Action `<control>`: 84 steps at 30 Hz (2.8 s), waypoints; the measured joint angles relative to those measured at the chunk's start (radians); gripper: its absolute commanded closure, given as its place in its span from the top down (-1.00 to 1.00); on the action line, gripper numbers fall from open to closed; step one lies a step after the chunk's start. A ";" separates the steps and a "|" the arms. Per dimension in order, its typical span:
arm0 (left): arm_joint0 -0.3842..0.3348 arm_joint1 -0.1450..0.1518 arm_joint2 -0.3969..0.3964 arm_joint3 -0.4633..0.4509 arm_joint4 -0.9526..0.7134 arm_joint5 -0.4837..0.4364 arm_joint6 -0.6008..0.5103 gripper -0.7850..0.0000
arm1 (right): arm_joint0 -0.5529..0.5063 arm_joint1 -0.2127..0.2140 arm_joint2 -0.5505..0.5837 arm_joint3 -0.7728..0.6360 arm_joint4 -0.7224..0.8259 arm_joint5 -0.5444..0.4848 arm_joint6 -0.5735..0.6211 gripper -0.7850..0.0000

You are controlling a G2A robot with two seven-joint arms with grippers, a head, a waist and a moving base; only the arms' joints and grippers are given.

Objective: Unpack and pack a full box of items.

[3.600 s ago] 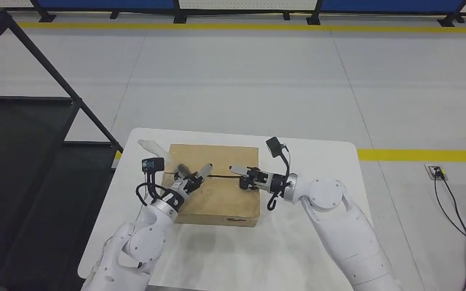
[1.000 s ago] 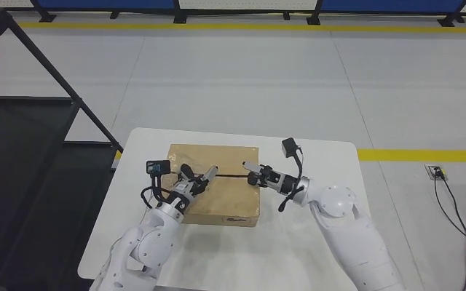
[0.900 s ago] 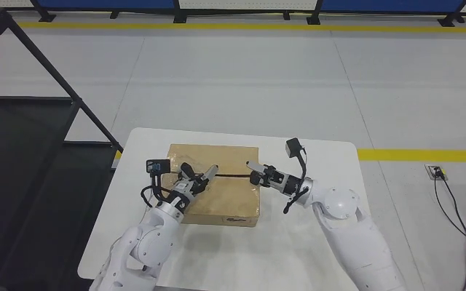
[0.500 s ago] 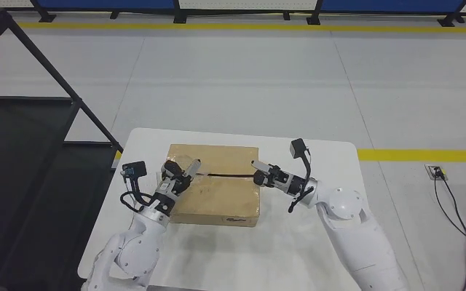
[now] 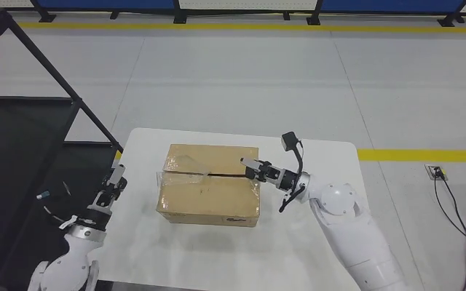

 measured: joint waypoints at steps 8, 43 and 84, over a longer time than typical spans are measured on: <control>-0.070 0.009 0.050 -0.039 -0.113 0.022 -0.219 1.00 | -0.012 0.005 0.011 -0.006 -0.001 -0.030 -0.017 1.00; -0.468 -0.017 0.408 0.295 -0.159 0.292 -0.296 1.00 | -0.113 0.057 0.138 -0.009 0.042 -0.053 0.019 1.00; -0.308 -0.013 0.270 0.030 -0.204 0.145 -0.203 1.00 | -0.060 0.062 0.067 -0.047 0.238 0.073 0.094 1.00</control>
